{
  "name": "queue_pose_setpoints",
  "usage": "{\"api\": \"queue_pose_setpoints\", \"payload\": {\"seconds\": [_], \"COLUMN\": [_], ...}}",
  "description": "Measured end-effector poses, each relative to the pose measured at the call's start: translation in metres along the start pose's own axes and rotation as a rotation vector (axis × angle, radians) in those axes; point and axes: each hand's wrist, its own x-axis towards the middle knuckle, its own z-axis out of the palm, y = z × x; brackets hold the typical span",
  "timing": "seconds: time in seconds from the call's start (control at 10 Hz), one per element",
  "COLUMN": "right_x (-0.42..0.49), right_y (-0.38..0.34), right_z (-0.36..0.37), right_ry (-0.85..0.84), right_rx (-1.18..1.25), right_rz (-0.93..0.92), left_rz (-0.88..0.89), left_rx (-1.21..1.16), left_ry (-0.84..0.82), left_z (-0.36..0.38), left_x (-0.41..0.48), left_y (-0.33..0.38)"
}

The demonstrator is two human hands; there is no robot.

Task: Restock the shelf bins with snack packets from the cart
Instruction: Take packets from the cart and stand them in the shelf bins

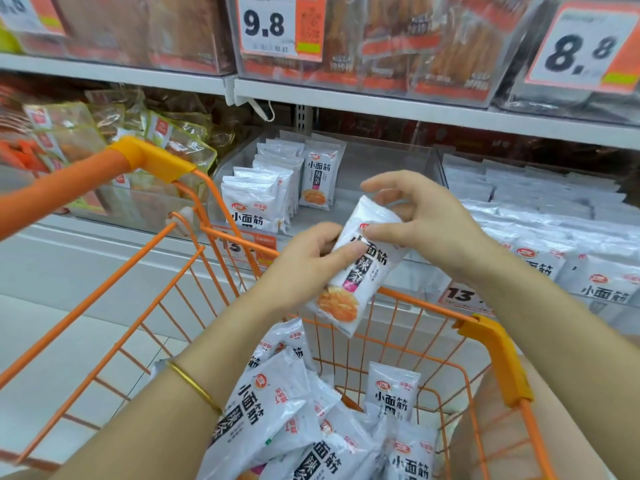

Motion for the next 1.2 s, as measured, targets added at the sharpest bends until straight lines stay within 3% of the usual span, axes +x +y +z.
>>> {"api": "queue_pose_setpoints", "payload": {"seconds": [0.1, 0.2, 0.4, 0.5, 0.6, 0.7, 0.8, 1.2], "right_x": [0.002, -0.004, 0.011, 0.042, 0.089, 0.133, 0.162, 0.223], "right_y": [0.007, 0.011, 0.015, 0.027, 0.045, 0.07, 0.092, 0.125], "right_z": [0.011, 0.025, 0.031, 0.023, 0.027, 0.046, 0.066, 0.102], "right_ry": [0.076, -0.199, -0.221, -0.077, 0.058, 0.08, 0.052, 0.17], "right_rx": [0.243, 0.153, 0.143, 0.258, 0.193, 0.051, -0.101, -0.42], "right_rz": [0.223, 0.347, 0.321, 0.389, 0.41, 0.442, 0.474, 0.438], "left_rz": [-0.017, -0.005, 0.038, 0.15, 0.197, 0.124, 0.102, 0.158], "left_rx": [-0.107, -0.162, -0.077, 0.48, 0.963, 1.13, 1.209, 1.331], "left_ry": [0.146, 0.288, 0.371, 0.427, 0.32, 0.213, 0.207, 0.304], "left_z": [-0.005, -0.009, -0.013, -0.021, -0.026, -0.023, -0.023, -0.021], "left_x": [0.003, 0.006, 0.008, 0.009, 0.009, 0.007, 0.008, 0.013], "left_y": [0.0, 0.0, -0.004, -0.018, -0.037, -0.049, -0.049, -0.059]}}
